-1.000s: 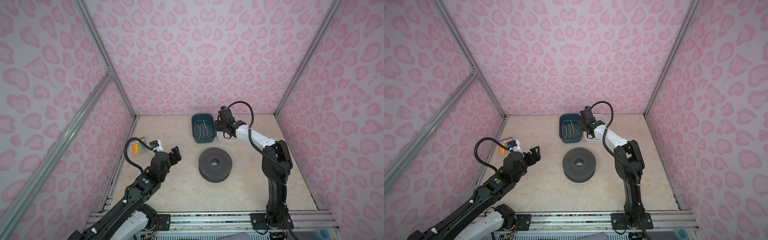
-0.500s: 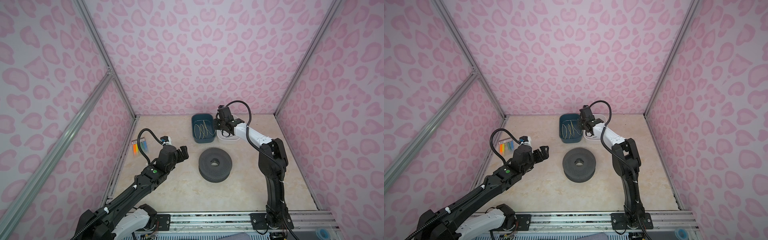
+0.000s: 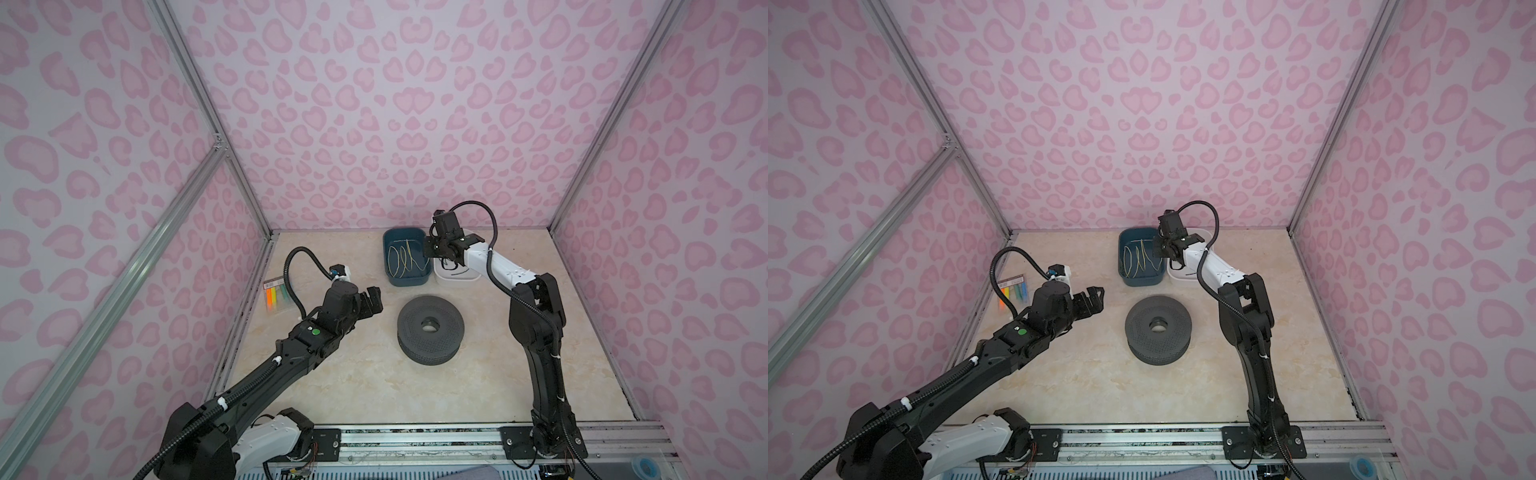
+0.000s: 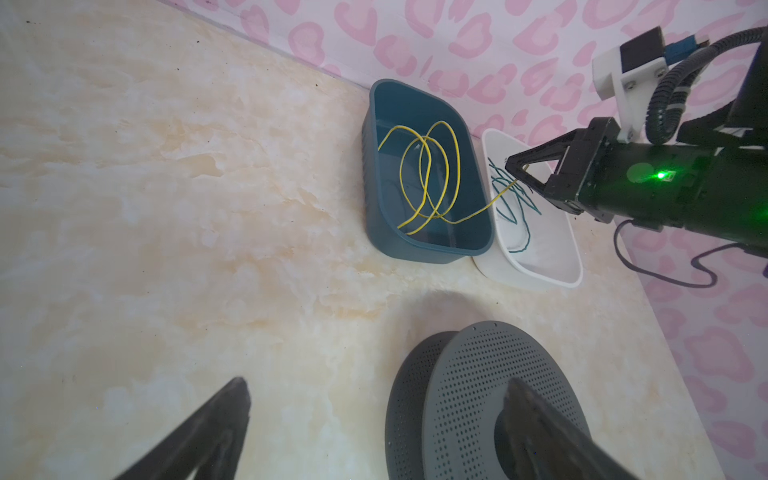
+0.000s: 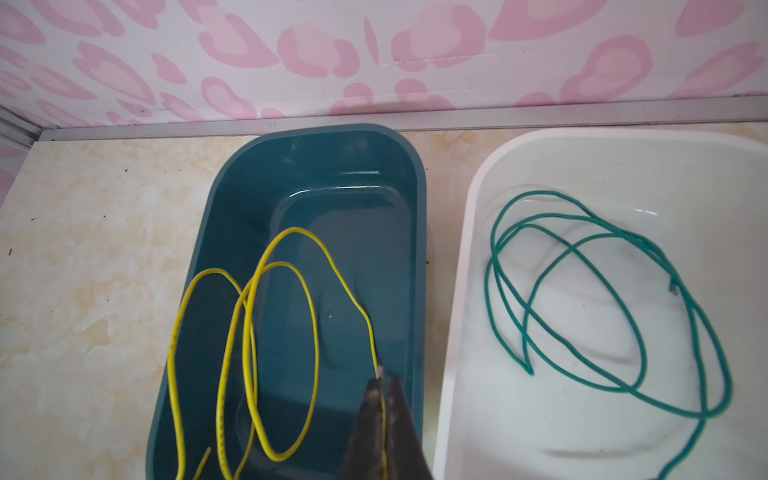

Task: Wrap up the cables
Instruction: 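Reach the right gripper into the teal tub and grasp the yellow cable, then lift the yellow cable out of the tub while the left gripper moves toward it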

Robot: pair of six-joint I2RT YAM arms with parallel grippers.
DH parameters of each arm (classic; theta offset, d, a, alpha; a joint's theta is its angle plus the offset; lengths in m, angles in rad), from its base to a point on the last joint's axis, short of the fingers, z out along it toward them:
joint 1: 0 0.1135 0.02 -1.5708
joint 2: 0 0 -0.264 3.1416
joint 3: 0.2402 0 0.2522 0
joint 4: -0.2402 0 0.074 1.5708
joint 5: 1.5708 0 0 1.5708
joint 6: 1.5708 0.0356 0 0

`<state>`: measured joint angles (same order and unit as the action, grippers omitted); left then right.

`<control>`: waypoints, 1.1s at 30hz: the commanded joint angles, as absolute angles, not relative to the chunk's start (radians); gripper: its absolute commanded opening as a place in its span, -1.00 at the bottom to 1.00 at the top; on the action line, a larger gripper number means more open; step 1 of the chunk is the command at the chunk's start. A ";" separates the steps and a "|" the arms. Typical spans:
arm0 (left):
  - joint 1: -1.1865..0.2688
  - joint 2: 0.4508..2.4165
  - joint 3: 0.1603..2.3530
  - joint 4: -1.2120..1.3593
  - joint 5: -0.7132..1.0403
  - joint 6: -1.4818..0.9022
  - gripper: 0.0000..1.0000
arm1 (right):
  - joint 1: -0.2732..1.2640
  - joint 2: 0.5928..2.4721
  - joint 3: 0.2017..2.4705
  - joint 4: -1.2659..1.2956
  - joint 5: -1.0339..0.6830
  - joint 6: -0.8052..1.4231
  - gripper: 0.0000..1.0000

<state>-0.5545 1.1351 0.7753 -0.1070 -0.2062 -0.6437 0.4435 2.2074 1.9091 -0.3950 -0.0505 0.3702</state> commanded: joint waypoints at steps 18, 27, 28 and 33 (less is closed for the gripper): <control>-0.549 1.031 0.884 -0.145 -0.271 -0.487 0.95 | 0.517 1.869 1.806 -0.383 -0.044 0.304 -1.00; -0.538 1.106 0.990 -0.159 -0.071 -0.443 0.70 | 0.588 1.587 1.522 -0.314 -0.025 0.315 -1.00; -0.536 1.126 1.007 -0.160 -0.047 -0.447 0.69 | 0.596 1.553 1.496 -0.308 -0.020 0.317 -1.00; -0.512 1.246 1.083 -0.142 0.118 -0.503 0.70 | 0.649 1.393 1.333 -0.301 0.015 0.342 -1.00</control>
